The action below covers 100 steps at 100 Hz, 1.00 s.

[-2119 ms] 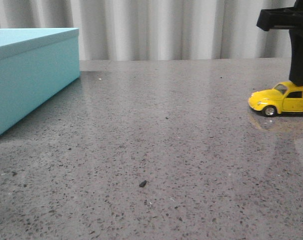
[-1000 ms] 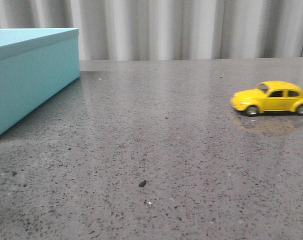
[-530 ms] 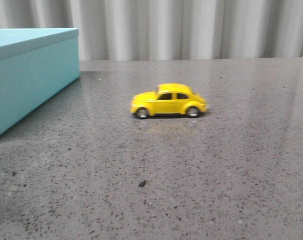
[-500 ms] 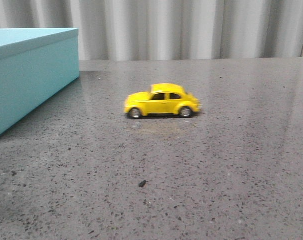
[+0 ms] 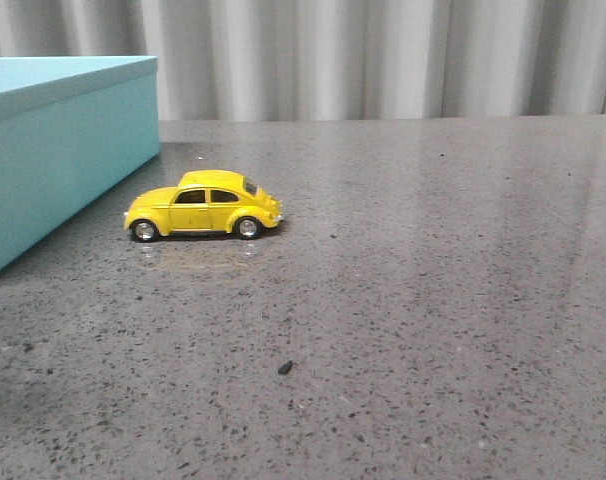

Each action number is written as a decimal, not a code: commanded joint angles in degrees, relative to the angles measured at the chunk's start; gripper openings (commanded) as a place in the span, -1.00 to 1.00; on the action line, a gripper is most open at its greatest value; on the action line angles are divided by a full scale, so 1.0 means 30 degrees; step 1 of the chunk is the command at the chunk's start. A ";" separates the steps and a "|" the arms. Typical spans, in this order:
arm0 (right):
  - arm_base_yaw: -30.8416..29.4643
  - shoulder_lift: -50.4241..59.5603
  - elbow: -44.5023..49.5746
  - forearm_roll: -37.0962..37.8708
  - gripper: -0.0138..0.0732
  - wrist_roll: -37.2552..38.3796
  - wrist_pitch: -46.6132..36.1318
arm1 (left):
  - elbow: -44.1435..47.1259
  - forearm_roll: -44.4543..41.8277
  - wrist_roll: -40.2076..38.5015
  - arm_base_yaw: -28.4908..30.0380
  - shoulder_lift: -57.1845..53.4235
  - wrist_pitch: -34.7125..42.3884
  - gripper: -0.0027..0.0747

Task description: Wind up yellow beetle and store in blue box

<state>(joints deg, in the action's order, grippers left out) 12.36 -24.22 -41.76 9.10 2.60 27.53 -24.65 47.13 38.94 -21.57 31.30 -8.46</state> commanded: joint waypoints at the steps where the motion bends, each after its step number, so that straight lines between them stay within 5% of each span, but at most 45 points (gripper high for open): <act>1: 0.0020 -0.0110 -0.0417 0.0299 -0.80 -0.0012 -0.2019 | -0.1395 -0.1004 -0.0125 -0.0168 0.0742 0.0991 -0.99; 20: 0.0020 -0.0110 -0.0417 0.0377 -0.80 -0.0012 -0.2250 | -0.4945 -0.4256 -0.0125 -0.0168 0.3842 -0.2018 -0.87; 39: 0.0020 -0.0110 -0.0417 0.0377 -0.80 -0.0012 -0.1924 | -0.9585 -0.6870 -0.0115 -0.0168 0.8248 -0.5844 0.15; 49: 0.0020 -0.0110 -0.0417 0.0377 -0.80 -0.0012 -0.1618 | -1.1764 -0.7964 -0.0115 -0.0168 1.0492 -0.7249 0.46; 79: 0.0020 -0.0110 -0.0406 0.0377 -0.80 -0.0012 -0.0907 | -1.7324 -0.9112 0.0076 -0.0304 1.6247 -1.2664 0.29; 100: 0.0020 -0.0110 -0.0162 0.0377 -0.80 -0.0012 -0.0867 | -1.8597 -1.0775 0.5253 -0.2091 1.7904 -1.4682 0.29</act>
<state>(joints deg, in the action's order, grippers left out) 12.36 -24.22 -41.38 9.44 2.60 29.14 -77.98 15.49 48.21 -25.16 85.83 -52.48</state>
